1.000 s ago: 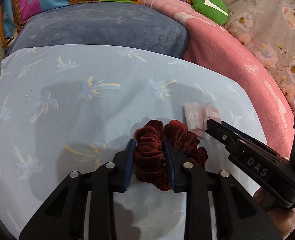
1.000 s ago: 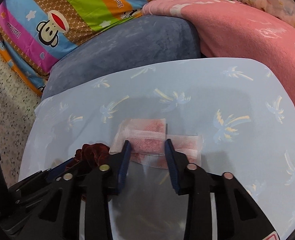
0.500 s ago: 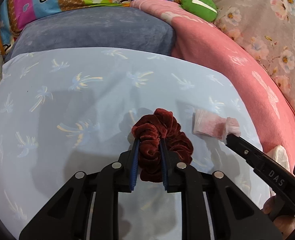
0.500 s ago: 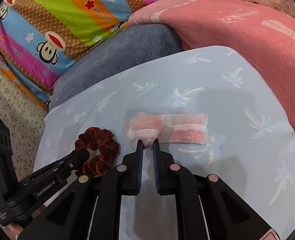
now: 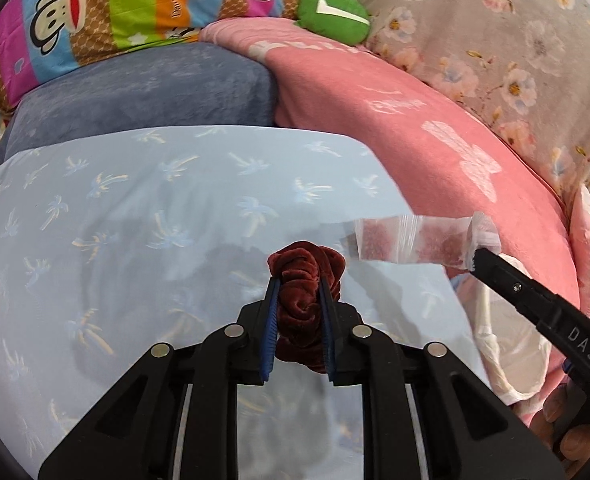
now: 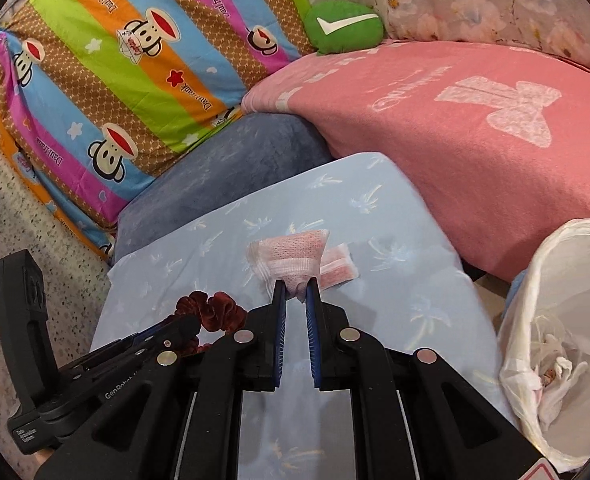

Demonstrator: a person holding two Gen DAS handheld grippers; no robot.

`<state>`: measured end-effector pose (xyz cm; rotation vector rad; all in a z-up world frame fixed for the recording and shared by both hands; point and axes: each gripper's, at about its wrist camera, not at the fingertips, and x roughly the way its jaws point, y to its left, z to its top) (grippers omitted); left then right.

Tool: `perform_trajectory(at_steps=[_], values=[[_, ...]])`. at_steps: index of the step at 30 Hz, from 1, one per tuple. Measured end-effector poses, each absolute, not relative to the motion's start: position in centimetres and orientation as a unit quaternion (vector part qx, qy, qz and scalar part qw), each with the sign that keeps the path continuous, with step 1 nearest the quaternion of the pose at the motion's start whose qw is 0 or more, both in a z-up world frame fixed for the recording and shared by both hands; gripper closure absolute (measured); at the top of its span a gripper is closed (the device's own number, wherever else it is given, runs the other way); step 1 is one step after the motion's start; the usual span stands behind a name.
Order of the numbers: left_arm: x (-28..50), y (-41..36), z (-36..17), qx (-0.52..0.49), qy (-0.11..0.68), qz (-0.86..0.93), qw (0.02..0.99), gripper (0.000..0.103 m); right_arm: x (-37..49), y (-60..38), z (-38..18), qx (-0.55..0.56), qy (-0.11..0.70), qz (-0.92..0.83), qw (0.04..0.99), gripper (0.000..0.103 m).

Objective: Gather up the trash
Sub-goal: 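Carry scrunchie and packets over the wastebasket and open both tools to drop them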

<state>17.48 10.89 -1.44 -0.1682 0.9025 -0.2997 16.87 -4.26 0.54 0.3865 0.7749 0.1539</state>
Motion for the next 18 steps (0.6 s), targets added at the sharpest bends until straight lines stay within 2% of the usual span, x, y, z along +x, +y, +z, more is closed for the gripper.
perform_trajectory(at_steps=[18], values=[[12.0, -0.4, 2.8, -0.025, 0.405, -0.227, 0.885, 0.085, 6.9, -15.8, 4.9, 0.183, 0.322, 0.003, 0.929, 0.094]])
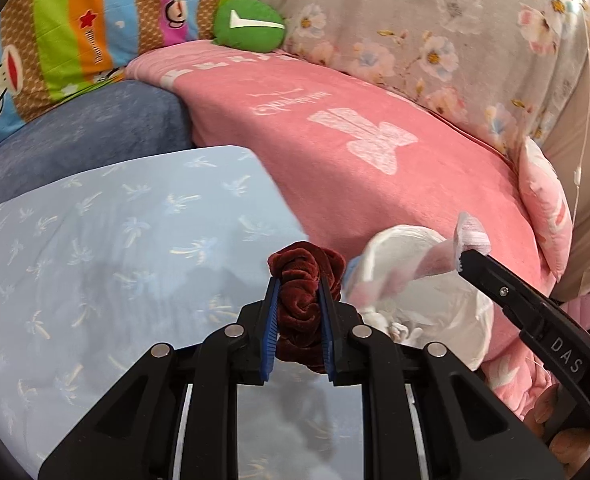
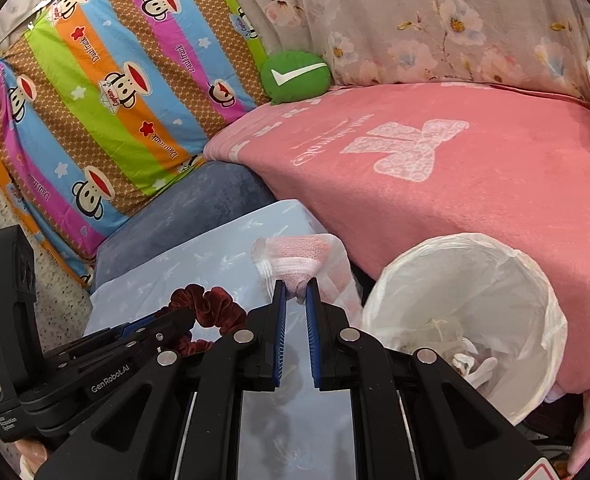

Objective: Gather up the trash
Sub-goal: 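Carry scrunchie and packets over the wastebasket and open both tools to drop them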

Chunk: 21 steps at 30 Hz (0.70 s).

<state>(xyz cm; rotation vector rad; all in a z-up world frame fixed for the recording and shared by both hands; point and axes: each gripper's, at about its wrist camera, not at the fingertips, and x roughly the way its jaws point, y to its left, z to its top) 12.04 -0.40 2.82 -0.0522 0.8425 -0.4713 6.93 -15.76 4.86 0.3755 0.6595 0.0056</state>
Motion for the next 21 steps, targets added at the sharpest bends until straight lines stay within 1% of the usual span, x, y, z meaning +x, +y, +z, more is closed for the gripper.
perform_trajectory(at_steps=[12, 21], values=[[10.3, -7.2, 3.5, 0.002, 0.407, -0.280, 0.870, 0.085, 3.8, -22.1, 4.9, 0.207, 0.309, -0.033, 0.928, 0.094], [9.6, -10.2, 3.1, 0.017, 0.414, -0.295, 0.861, 0.083, 2.8, -25.0, 4.3, 0.220, 0.308, -0.045, 0.925, 0.094]])
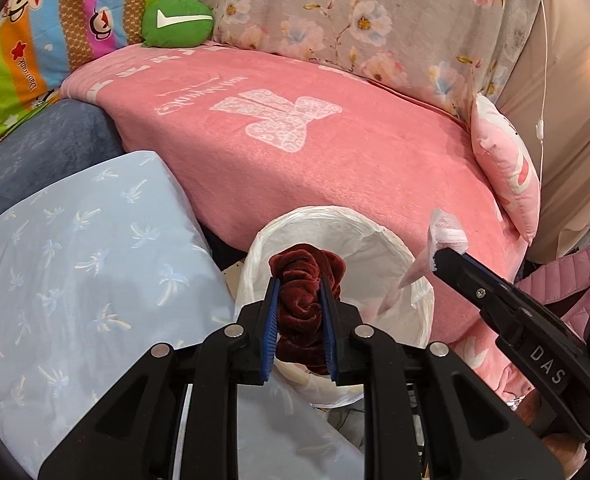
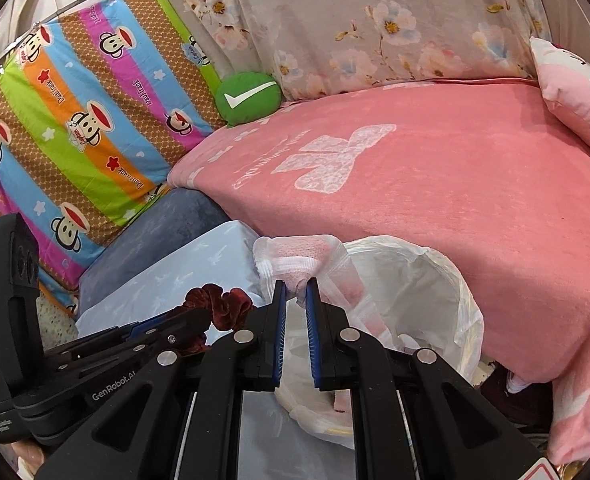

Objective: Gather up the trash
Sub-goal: 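Carry scrunchie and packets over the wastebasket and open both tools to drop them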

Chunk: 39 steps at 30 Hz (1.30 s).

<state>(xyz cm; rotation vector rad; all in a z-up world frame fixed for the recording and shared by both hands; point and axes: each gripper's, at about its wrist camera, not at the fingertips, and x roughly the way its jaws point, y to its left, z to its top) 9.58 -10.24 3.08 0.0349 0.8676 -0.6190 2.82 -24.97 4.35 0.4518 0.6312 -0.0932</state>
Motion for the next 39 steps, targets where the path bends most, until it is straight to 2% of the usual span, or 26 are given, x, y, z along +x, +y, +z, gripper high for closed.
perform_trajectory(at_steps=[5, 10, 11, 14, 15, 28, 32, 39], values=[[9.3, -11.1, 2.9, 0.025, 0.413, -0.298, 0.861, 0.081, 2.7, -25.7, 4.1, 0.223, 0.309, -0.047, 0.923, 0.094], [9.3, -11.5, 3.0, 0.025, 0.409, -0.295, 0.863, 0.074, 2.6, -26.0, 3.8, 0.224, 0.311, -0.047, 0.922, 0.093], [9.2, -11.5, 3.0, 0.025, 0.408, -0.293, 0.864, 0.069, 2.6, -26.0, 3.7, 0.224, 0.312, -0.047, 0.922, 0.093], [9.2, -11.4, 3.1, 0.026, 0.399, -0.279, 0.873, 0.046, 2.7, -26.1, 3.6, 0.223, 0.313, -0.047, 0.922, 0.093], [9.1, -11.3, 3.2, 0.026, 0.394, -0.275, 0.877, 0.042, 2.6, -26.1, 3.6, 0.222, 0.314, -0.047, 0.922, 0.093], [8.9, -10.5, 3.2, 0.026, 0.390, -0.264, 0.882, 0.039, 2.7, -25.4, 3.7, 0.205, 0.320, -0.049, 0.924, 0.089], [8.8, -10.3, 3.2, 0.026, 0.388, -0.262, 0.883, 0.039, 2.5, -25.1, 3.9, 0.193, 0.321, -0.053, 0.925, 0.080], [8.4, -9.9, 3.1, 0.032, 0.385, -0.253, 0.887, 0.037, 2.1, -24.0, 4.1, 0.151, 0.332, -0.066, 0.929, 0.072]])
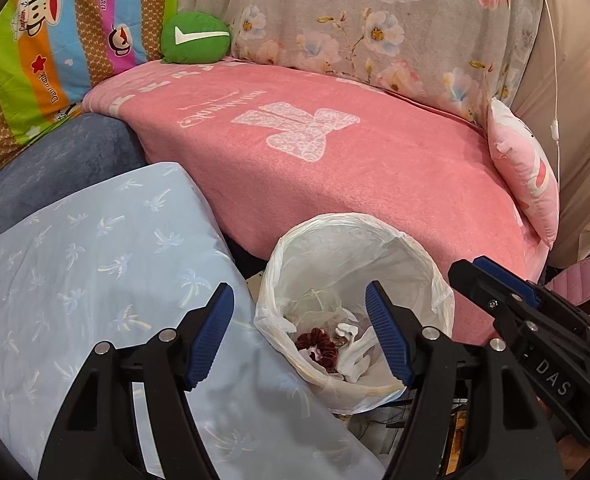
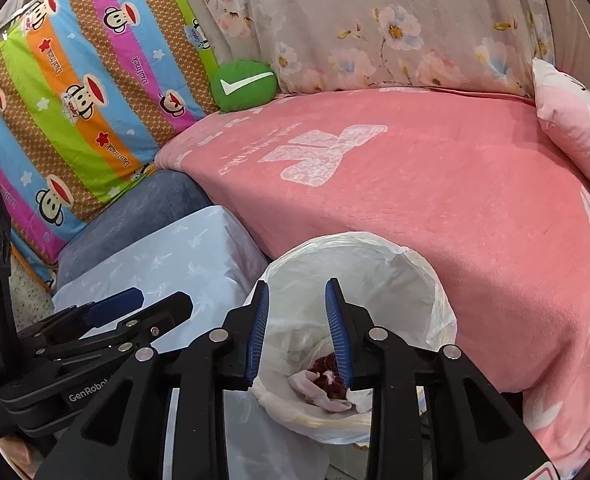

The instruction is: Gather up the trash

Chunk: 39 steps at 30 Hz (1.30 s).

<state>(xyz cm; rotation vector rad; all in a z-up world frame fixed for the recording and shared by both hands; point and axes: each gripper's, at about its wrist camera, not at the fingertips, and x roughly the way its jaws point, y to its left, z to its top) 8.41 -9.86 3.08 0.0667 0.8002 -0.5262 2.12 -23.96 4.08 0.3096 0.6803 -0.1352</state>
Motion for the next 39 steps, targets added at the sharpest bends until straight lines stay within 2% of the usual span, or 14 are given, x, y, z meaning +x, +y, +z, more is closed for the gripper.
perform_trajectory(at_steps=[13, 24, 30, 35, 39], values=[[7.4, -8.0, 2.2, 0.033, 0.389, -0.222, 0.893, 0.033, 0.7, -22.2, 3.5, 0.089, 0.358, -0.091, 0.925, 0.062], [6.2, -6.5, 1.5, 0.043, 0.388, -0.178, 0.903, 0.023, -0.7, -21.1, 2.2, 0.063, 0.381, -0.106, 0.916, 0.060], [5.6, -6.2, 1.0, 0.054, 0.387, -0.155, 0.907, 0.015, -1.6, -20.8, 1.8, 0.056, 0.388, -0.115, 0.913, 0.047], [5.0, -6.2, 0.6, 0.066, 0.389, -0.144, 0.907, 0.013, -2.3, -20.6, 1.5, 0.056, 0.390, -0.121, 0.911, 0.036], [4.6, -6.0, 0.5, 0.068, 0.390, -0.140, 0.908, 0.012, -2.7, -20.6, 1.2, 0.059, 0.393, -0.124, 0.909, 0.031]])
